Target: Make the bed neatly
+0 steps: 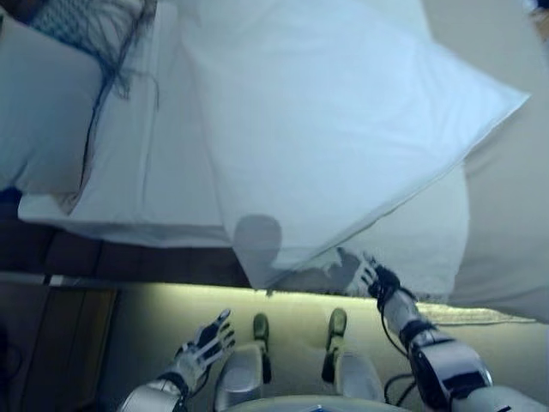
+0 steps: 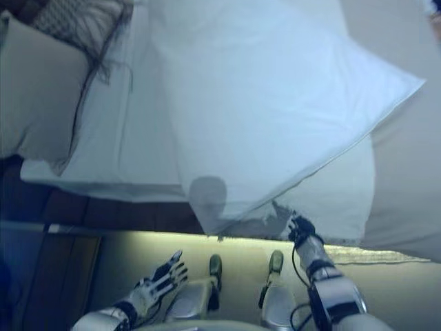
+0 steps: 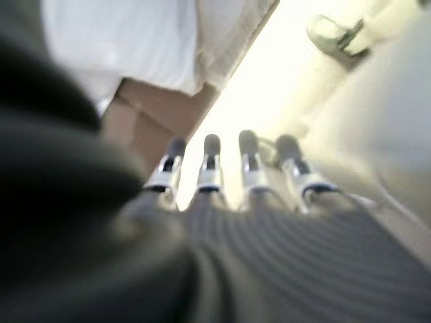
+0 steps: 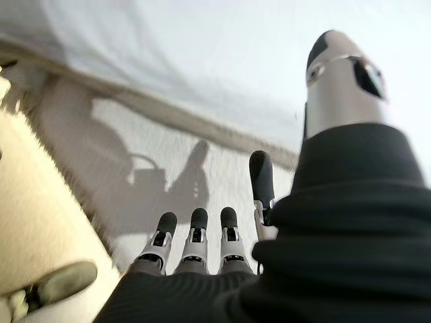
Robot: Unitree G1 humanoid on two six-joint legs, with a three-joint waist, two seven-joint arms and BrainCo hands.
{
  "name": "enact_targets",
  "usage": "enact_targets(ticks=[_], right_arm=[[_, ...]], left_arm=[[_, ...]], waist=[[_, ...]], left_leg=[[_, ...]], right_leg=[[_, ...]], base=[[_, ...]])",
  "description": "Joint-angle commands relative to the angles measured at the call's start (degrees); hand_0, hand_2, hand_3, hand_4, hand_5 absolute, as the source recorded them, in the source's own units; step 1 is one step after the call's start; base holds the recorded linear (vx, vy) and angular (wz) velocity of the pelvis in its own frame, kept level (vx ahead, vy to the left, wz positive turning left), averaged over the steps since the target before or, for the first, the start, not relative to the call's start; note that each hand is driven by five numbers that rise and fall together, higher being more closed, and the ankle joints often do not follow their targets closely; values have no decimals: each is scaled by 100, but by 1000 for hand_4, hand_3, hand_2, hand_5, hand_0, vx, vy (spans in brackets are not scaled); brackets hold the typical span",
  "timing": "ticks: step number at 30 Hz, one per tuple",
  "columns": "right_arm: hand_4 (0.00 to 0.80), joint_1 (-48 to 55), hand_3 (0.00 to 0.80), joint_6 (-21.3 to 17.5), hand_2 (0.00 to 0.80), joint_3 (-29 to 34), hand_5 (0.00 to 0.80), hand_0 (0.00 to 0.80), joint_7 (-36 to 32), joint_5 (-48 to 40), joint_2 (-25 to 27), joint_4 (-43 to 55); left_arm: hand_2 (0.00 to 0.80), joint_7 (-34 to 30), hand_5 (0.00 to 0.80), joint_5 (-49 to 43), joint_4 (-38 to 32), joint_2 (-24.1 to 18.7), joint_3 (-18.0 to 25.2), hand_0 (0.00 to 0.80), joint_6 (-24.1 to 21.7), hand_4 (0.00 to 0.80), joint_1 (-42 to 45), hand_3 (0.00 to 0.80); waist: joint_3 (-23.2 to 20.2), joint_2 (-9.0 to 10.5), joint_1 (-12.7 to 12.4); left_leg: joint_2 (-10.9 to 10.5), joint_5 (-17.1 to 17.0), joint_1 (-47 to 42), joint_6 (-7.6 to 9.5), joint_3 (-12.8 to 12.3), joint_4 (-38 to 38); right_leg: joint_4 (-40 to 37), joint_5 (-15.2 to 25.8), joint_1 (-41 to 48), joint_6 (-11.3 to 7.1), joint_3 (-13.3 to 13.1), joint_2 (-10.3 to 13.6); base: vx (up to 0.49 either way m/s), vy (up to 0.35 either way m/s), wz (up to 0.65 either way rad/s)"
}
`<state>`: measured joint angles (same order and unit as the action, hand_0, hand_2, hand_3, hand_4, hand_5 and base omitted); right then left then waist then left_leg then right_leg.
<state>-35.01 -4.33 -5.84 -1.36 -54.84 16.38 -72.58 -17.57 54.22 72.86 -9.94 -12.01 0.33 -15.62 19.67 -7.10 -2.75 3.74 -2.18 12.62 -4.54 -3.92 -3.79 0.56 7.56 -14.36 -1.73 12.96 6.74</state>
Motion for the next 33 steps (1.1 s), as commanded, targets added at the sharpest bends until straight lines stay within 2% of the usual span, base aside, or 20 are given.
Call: enact_targets(ticks=[1,8,13,17,21,22,27,33], right_arm=[[0,-602,0,-15,0,-252,0,0,39,-329,191,-14],[0,-1555,0,12,0,-390,0,0,-160,-696,806,282],[0,-1924,0,67,0,-450,0,0,-209,-795,1220,434],[0,-2199,0,98,0,-543,0,0,-208,-727,1471,451],[0,-2490,0,-88,0,-649,0,0,-317,-755,1711,573],[0,-2564,0,-121,0,-682,0,0,-332,-751,1735,611],[0,-2805,0,-199,0,-822,0,0,-368,-712,1893,968],[0,-2986,0,-244,0,-887,0,0,-359,-722,2110,1215]], left_arm=[[0,-126,0,521,58,-52,-225,0,-331,0,-355,0],[0,-145,0,1313,-642,-114,-266,0,-576,0,-554,0],[0,-290,0,1760,-1392,-113,-436,0,-751,0,-452,0],[0,-229,0,1899,-1735,-159,-563,0,-781,0,-380,0],[0,-160,0,2063,-1955,-246,-581,0,-842,0,-240,0],[0,-144,0,2097,-1999,-266,-564,0,-843,0,-178,0],[0,-153,0,2133,-2141,-330,-487,0,-826,0,122,0],[0,-318,0,2106,-2186,-404,-385,0,-771,0,354,0]], waist=[[432,224,-124],[1012,204,-221],[1013,148,-309],[1013,77,-372],[1013,13,-434],[1013,0,-450],[1013,4,-488],[1013,75,-549]], left_leg=[[-348,-76,611,203,107,-290],[-419,-194,1273,257,82,-502],[-446,-45,2166,319,164,-1200],[-413,83,2658,384,205,-1666],[-379,162,3006,431,250,-1975],[-367,331,2957,399,281,-2053],[-328,324,2952,382,279,-2040],[-314,256,2776,354,279,-1855]], right_leg=[[682,-394,-309,-259,-118,420],[1113,-340,-1120,-338,-132,491],[1943,-558,-2047,-311,-107,570],[2468,-694,-2573,-259,-136,661],[2841,-812,-2953,-221,-211,701],[2972,-996,-2927,-268,-281,684],[3077,-1064,-2958,-221,-301,603],[2932,-1036,-2764,-210,-209,549]], base=[[-123,-12,5],[-107,-22,10],[-66,-2,17],[-41,16,22],[16,9,8],[99,0,3],[57,30,-1],[41,-8,-6]])
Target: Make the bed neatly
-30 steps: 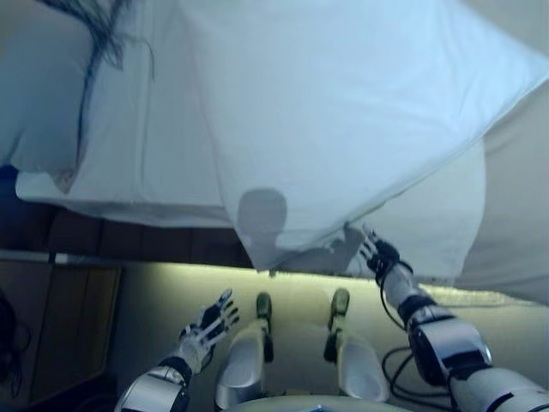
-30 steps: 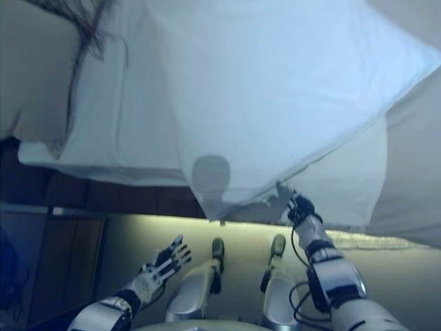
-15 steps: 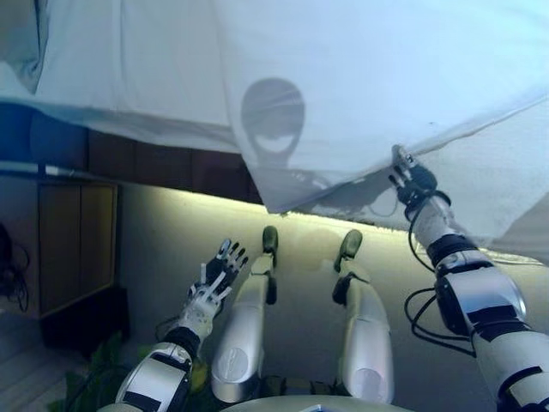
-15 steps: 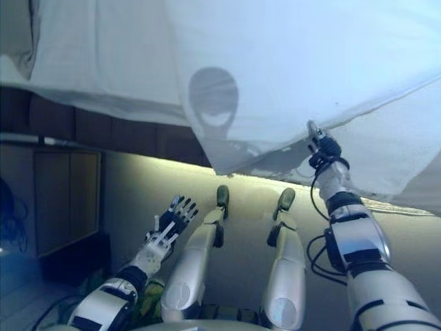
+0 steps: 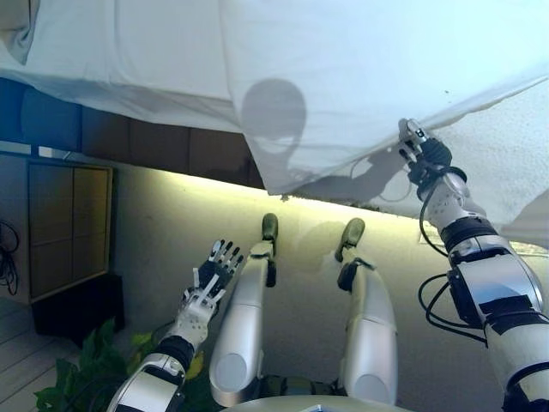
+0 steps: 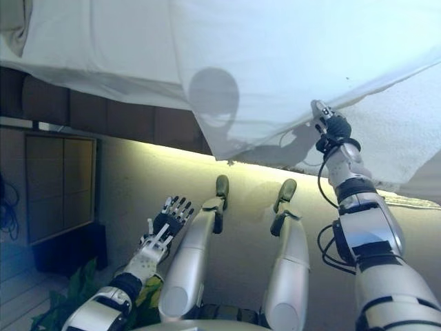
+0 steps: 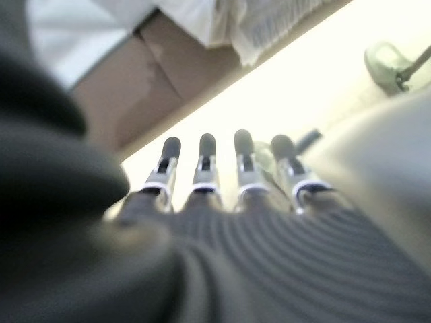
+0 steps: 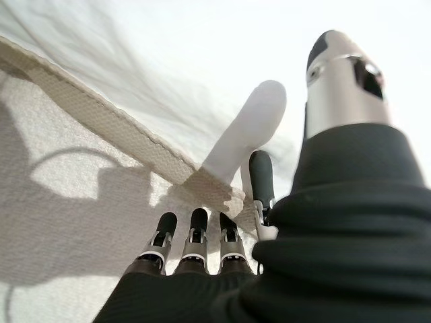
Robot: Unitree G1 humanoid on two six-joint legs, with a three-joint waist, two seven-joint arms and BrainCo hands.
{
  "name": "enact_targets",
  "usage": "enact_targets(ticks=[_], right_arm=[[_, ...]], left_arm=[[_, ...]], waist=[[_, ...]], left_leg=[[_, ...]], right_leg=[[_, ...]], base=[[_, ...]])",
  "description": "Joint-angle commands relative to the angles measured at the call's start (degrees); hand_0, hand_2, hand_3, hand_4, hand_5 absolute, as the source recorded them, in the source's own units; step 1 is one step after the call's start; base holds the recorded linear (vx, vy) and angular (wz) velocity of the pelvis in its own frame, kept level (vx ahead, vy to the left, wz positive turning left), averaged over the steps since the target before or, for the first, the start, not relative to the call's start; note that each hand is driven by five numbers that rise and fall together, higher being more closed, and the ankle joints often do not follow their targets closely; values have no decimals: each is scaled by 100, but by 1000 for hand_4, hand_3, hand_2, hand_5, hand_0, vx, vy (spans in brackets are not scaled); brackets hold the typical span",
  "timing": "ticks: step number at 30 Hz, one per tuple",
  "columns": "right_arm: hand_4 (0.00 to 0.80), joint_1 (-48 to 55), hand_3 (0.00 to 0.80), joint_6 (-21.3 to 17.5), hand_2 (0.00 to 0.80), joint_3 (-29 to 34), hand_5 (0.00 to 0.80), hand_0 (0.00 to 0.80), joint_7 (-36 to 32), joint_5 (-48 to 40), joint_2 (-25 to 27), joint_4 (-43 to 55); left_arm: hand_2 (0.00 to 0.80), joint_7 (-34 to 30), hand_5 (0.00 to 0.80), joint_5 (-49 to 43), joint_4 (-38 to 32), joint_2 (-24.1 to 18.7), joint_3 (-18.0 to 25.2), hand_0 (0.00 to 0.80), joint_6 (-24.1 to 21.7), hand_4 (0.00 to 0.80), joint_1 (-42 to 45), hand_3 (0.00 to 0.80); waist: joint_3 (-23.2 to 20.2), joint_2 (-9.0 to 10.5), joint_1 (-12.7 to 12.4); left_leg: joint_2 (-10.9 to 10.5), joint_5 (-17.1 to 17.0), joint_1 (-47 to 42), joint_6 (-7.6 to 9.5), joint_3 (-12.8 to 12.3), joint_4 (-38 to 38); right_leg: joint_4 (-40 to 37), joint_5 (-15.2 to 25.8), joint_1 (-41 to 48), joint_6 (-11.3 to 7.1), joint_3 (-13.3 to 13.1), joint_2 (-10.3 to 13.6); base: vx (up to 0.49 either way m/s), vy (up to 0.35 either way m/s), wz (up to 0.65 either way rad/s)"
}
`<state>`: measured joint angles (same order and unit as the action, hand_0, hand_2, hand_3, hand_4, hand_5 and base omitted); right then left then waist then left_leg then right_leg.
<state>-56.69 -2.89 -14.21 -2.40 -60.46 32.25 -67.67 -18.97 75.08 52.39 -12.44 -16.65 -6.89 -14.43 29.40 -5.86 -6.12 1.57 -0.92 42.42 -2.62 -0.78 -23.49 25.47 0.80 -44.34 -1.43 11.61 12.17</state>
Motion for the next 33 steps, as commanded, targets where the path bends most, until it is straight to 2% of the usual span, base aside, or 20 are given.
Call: enact_targets(ticks=[1,13,18,19,20,21,22,23,33], right_arm=[[0,-838,0,-413,0,-37,0,0,-238,-131,541,765],[0,-1020,0,-299,0,-43,0,0,-242,-23,678,758],[0,-1091,0,-368,0,-17,0,0,-188,34,818,809],[0,-1129,0,-407,0,-7,0,0,-192,54,838,819],[0,-1144,0,-433,0,-7,0,0,-196,67,847,825],[195,-1149,195,-472,195,-28,195,195,-211,36,876,854],[351,-1159,351,-501,351,-29,351,351,-202,46,886,868],[800,-1156,800,-531,800,-23,800,800,-219,49,894,877],[800,-1107,800,-557,800,-32,800,800,-597,31,976,904]], left_arm=[[0,-199,0,11,-143,-169,88,0,-30,0,257,0],[0,-327,0,-4,-96,-192,95,0,49,0,434,0],[0,-290,0,16,-160,-253,112,0,49,0,516,0],[0,-275,0,10,-173,-272,117,0,57,0,509,0],[0,-267,0,2,-178,-279,117,0,68,0,511,0],[0,-263,0,-17,-175,-293,113,0,85,0,556,0],[0,-242,0,-32,-179,-288,120,0,92,0,571,0],[0,-239,0,-44,-175,-293,130,0,103,0,585,0],[0,-349,0,-137,-134,-332,188,0,136,0,661,0]], waist=[[39,-40,-221],[39,-1,-299],[39,-11,-335],[39,-18,-347],[39,-20,-350],[39,-16,-352],[39,-17,-354],[39,-15,-356],[39,45,-371]], left_leg=[[-97,122,-222,156,-35,128],[-107,68,-630,130,-38,363],[-112,43,-702,128,-27,434],[-112,-103,-605,163,-52,453],[-114,-103,-605,164,-48,452],[-124,61,-715,132,-10,421],[-124,66,-725,135,-8,417],[-119,69,-730,133,-11,414],[-69,35,-973,111,-59,568]], right_leg=[[429,-351,256,-242,-57,10],[211,-343,744,-231,101,-16],[164,-337,827,-246,159,2],[119,-192,752,-189,236,20],[120,-192,753,-189,243,24],[189,-355,838,-243,186,16],[198,-364,847,-241,193,19],[200,-367,854,-240,204,25],[4,-327,1107,-253,274,11]], base=[[29,-12,5],[35,7,-2],[-6,-1,0],[-73,-6,5],[8,-25,6],[88,-37,7],[87,-33,6],[1,-10,4],[-10,-2,1]])
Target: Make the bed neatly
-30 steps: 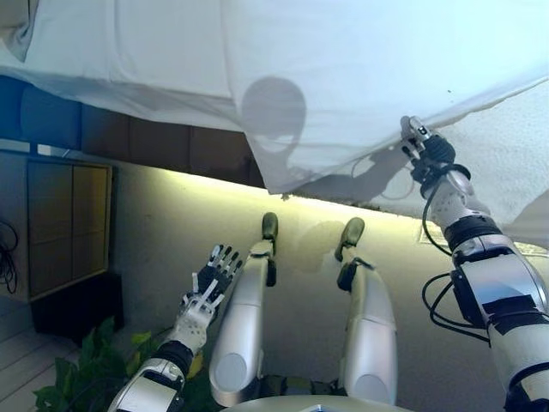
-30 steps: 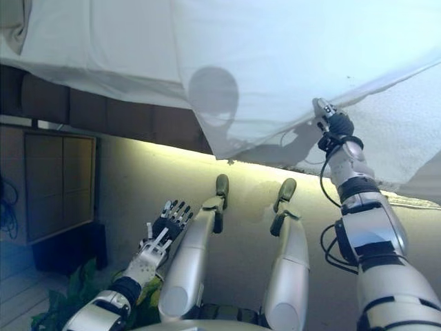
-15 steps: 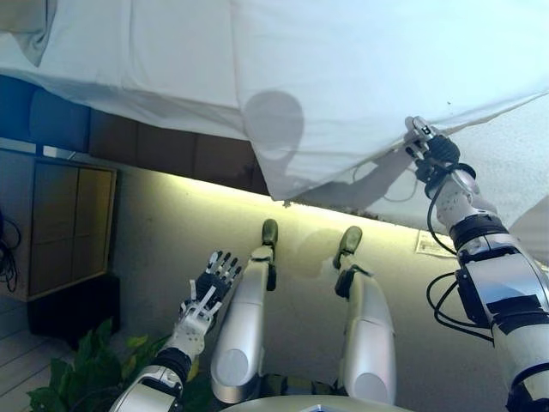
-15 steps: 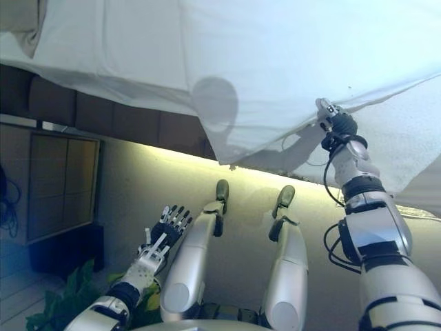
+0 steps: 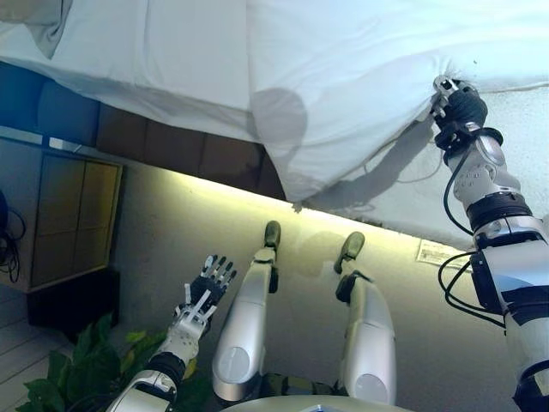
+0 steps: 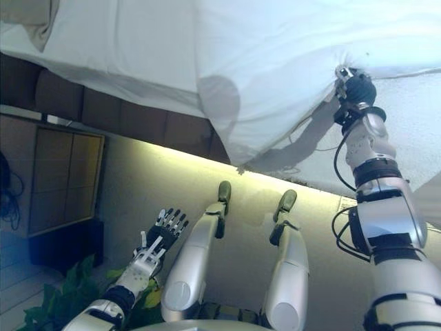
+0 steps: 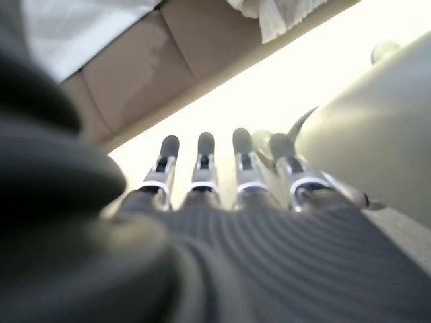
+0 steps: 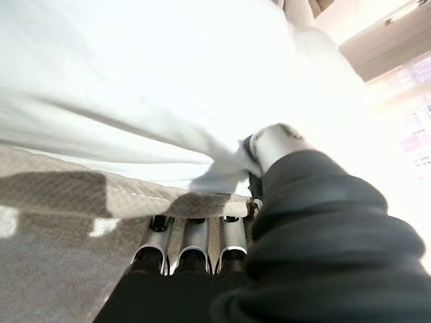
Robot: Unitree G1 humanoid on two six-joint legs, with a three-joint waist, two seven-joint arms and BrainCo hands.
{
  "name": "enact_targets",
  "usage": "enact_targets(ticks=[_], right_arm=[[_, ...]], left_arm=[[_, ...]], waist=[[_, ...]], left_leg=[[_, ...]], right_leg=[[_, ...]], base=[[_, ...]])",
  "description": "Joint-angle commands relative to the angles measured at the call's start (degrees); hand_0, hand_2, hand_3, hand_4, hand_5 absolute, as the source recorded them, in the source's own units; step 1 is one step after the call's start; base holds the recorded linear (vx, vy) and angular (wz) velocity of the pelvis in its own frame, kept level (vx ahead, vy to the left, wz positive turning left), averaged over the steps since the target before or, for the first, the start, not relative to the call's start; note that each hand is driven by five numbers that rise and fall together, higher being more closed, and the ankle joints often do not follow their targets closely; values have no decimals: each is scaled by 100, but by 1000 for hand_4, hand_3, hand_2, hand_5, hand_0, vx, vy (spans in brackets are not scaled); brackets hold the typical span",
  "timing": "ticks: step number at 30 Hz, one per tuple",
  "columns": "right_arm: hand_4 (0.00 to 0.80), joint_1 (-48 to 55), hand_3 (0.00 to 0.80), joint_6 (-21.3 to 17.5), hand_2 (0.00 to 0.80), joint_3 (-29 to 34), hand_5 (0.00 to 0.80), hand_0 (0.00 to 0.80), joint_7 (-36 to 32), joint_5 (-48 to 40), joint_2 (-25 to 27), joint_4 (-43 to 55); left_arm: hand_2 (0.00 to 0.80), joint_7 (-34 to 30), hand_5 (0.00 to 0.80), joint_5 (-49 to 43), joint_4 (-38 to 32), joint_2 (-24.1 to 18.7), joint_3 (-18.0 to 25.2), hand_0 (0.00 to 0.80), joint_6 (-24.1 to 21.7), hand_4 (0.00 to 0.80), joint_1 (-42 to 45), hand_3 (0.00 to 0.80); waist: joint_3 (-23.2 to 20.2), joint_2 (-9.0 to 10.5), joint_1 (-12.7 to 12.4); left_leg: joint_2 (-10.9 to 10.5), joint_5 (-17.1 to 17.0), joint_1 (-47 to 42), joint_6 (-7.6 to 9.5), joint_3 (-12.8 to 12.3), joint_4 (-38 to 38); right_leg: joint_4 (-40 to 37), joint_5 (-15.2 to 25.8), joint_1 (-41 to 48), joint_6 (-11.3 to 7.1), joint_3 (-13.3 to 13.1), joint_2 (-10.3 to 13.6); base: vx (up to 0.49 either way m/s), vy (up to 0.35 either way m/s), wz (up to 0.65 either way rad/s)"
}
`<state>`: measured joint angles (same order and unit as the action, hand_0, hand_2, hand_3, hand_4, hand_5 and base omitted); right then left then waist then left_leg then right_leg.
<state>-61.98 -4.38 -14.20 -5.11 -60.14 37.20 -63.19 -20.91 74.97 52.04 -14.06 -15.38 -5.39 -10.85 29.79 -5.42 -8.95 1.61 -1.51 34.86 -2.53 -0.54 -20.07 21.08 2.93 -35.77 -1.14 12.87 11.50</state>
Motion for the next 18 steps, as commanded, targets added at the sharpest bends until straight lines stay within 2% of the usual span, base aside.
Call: enact_targets(ticks=[1,2,5,11,13,18], right_arm=[[800,-595,800,-401,800,-24,800,800,-351,-12,513,449],[800,-572,800,-404,800,-24,800,800,-356,-3,504,445],[800,-590,800,-399,800,-16,800,800,-408,13,525,396],[800,-573,800,-258,800,-20,800,800,-500,41,501,410],[800,-569,800,-250,800,-22,800,800,-525,22,467,377],[800,-398,800,-55,800,-55,800,800,-748,-95,350,404]], left_arm=[[0,-162,0,-119,-115,-188,68,0,-13,0,289,0],[0,-165,0,-113,-103,-188,59,0,-15,0,302,0],[0,-208,0,-91,-72,-205,31,0,-41,0,274,0],[0,-231,0,-98,-96,-218,-6,0,-107,0,209,0],[0,-237,0,-91,-102,-235,-27,0,-153,0,167,0],[0,-416,0,-5,-479,-375,-60,0,-631,0,-35,0]], waist=[[1,-1,-90],[1,7,-86],[1,17,-79],[1,42,-70],[1,48,-74],[0,107,-62]], left_leg=[[-66,-71,-158,134,-120,283],[-68,84,-278,93,-90,267],[-63,92,-336,88,-99,275],[-53,85,-526,79,-110,367],[-48,-71,-502,114,-154,426],[-19,-86,-843,84,-192,582]], right_leg=[[351,-377,216,-225,225,85],[392,-531,318,-289,161,75],[357,-532,388,-292,174,80],[248,-523,575,-294,200,68],[151,-365,573,-235,271,67],[-58,-326,918,-275,290,45]], base=[[0,0,0],[0,0,0],[25,-8,-1],[-33,4,0],[-107,8,-1],[-6,-3,0]])
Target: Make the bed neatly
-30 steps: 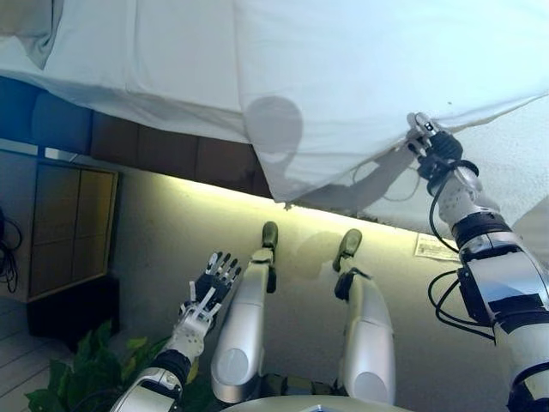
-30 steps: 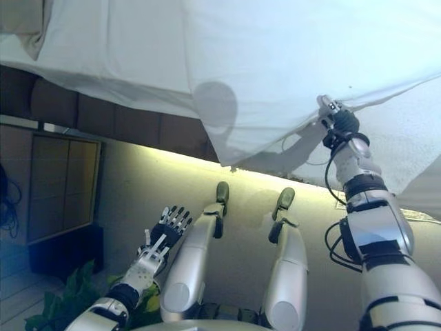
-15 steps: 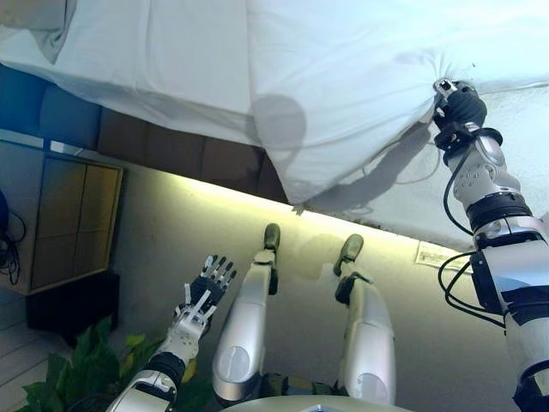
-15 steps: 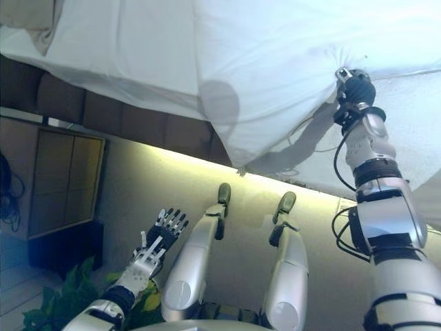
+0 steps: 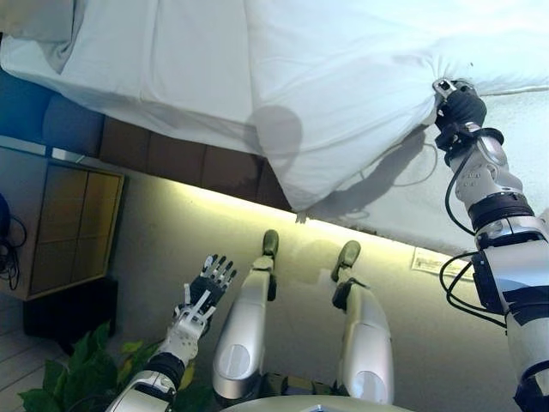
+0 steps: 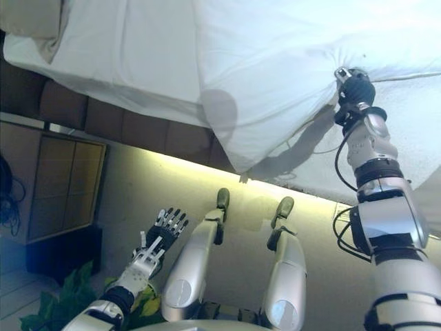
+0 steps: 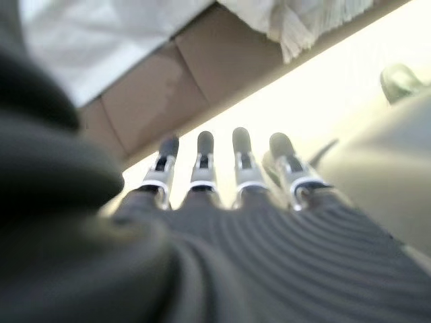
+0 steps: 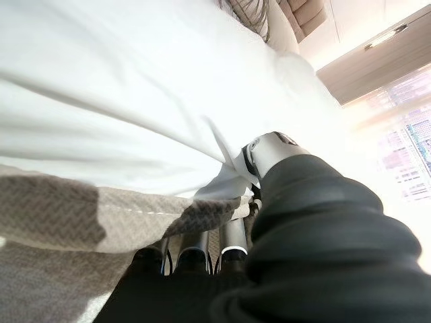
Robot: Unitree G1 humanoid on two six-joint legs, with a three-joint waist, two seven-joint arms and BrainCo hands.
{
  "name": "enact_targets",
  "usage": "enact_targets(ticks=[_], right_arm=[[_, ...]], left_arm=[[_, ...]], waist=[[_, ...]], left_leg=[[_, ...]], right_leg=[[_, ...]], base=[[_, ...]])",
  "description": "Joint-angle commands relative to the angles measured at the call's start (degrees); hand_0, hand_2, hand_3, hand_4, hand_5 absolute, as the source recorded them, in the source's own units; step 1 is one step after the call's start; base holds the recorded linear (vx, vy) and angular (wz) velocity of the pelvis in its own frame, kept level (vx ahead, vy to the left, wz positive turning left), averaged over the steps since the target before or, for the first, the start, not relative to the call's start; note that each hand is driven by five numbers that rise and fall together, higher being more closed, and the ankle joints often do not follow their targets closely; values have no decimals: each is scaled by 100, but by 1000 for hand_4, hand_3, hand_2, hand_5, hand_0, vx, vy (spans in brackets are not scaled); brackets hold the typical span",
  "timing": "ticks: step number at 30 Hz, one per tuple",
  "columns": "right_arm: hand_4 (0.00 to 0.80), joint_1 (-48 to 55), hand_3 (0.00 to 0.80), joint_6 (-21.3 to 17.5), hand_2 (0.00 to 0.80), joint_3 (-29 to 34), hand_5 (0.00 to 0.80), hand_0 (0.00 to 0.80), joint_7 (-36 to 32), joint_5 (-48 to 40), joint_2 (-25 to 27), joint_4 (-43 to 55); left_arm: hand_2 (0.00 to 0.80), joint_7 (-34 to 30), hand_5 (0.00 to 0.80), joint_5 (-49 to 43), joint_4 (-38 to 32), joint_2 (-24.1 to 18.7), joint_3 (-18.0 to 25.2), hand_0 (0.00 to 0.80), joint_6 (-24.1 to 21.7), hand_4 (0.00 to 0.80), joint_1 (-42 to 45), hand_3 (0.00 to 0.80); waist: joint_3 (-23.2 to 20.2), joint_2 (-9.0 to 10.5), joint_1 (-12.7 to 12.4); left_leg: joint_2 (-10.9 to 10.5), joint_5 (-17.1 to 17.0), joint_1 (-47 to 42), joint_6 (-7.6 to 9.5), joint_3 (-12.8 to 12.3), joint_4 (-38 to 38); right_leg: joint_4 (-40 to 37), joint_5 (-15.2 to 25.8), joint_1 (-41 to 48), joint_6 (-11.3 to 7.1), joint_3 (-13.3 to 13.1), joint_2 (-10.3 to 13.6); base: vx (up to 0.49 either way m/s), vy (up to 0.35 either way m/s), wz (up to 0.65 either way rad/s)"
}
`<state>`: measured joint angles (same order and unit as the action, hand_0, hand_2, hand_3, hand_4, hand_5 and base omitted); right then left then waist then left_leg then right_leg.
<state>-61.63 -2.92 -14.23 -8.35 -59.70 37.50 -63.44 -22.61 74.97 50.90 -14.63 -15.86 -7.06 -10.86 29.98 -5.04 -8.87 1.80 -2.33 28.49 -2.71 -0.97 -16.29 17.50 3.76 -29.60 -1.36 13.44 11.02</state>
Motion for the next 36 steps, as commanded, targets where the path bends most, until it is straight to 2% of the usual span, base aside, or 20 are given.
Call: enact_targets(ticks=[1,4,7,9,13,15,22,27,29,33,36], right_arm=[[800,-347,800,-191,800,-34,800,800,-504,-160,280,454],[800,-121,800,-134,800,-1,800,800,-615,-48,79,558],[800,-51,800,-90,800,-14,800,800,-717,-13,-143,527],[800,-138,800,44,800,-152,800,800,-835,25,-337,465],[800,-200,800,166,800,-390,800,800,-969,78,-505,522],[800,-215,800,202,800,-516,800,800,-941,144,-643,609],[800,-356,800,341,800,-903,800,800,-901,146,-969,745],[800,-414,800,302,800,-1052,800,800,-763,-3,-1134,978],[800,-401,800,279,800,-1071,800,800,-736,-28,-1183,1058],[800,-400,800,185,800,-1062,800,800,-570,-148,-1403,1198],[800,-372,800,117,800,-1014,800,800,-487,-215,-1575,1256]], left_arm=[[0,-210,0,38,-559,-369,-18,0,-625,0,-117,0],[0,127,0,-7,-1169,-505,-32,0,-1045,0,-434,0],[0,575,0,-252,-1484,-549,-75,0,-1035,0,-838,0],[0,1030,0,-681,-1506,-535,-309,0,-501,0,-1286,0],[0,1364,0,-1218,-1354,-514,-742,0,17,0,-1717,0],[0,1618,0,-1336,-1196,-443,-1024,0,572,0,-1938,0],[0,1495,0,-967,-370,-81,-1351,0,1781,0,-2524,0],[0,1258,0,-46,-171,194,-1473,0,2252,0,-2787,0],[0,1289,0,429,-194,290,-1467,0,2365,0,-2811,0],[0,1458,0,1813,-92,749,-1376,0,2822,0,-2804,0],[0,1685,0,2412,-14,1037,-1331,0,2956,0,-2676,0]], waist=[[-18,84,-63],[-19,134,-45],[-66,219,-33],[-140,285,10],[-257,322,125],[-331,349,194],[-448,496,364],[-396,609,461],[-368,646,477],[-277,820,489],[-241,937,480]], left_leg=[[-37,-7,-293,96,-155,243],[-40,-25,-497,76,-147,331],[-6,-45,-680,48,-157,464],[31,-88,-791,23,-178,586],[94,-150,-989,-12,-221,787],[131,-170,-1089,-40,-251,859],[213,-185,-1242,-98,-356,914],[252,-190,-1208,-120,-386,890],[263,-194,-1211,-122,-397,906],[292,-173,-1202,-130,-380,939],[314,-146,-1221,-131,-350,958]], right_leg=[[236,-395,393,-265,240,85],[48,-332,640,-295,272,59],[-174,-265,863,-315,319,33],[-365,-182,994,-334,332,-10],[-604,-97,1184,-349,322,-77],[-716,-62,1288,-358,313,-97],[-872,-33,1445,-343,270,-159],[-862,-31,1391,-317,217,-229],[-874,-25,1389,-315,206,-251],[-908,-9,1388,-318,188,-316],[-948,10,1418,-325,172,-356]], base=[[0,0,0],[0,0,0],[-12,-19,-3],[-46,-9,-6],[-30,29,-5],[-6,34,-6],[3,-4,-6],[-9,-49,-4],[-2,-65,-9],[7,-121,-7],[24,-121,-4]])
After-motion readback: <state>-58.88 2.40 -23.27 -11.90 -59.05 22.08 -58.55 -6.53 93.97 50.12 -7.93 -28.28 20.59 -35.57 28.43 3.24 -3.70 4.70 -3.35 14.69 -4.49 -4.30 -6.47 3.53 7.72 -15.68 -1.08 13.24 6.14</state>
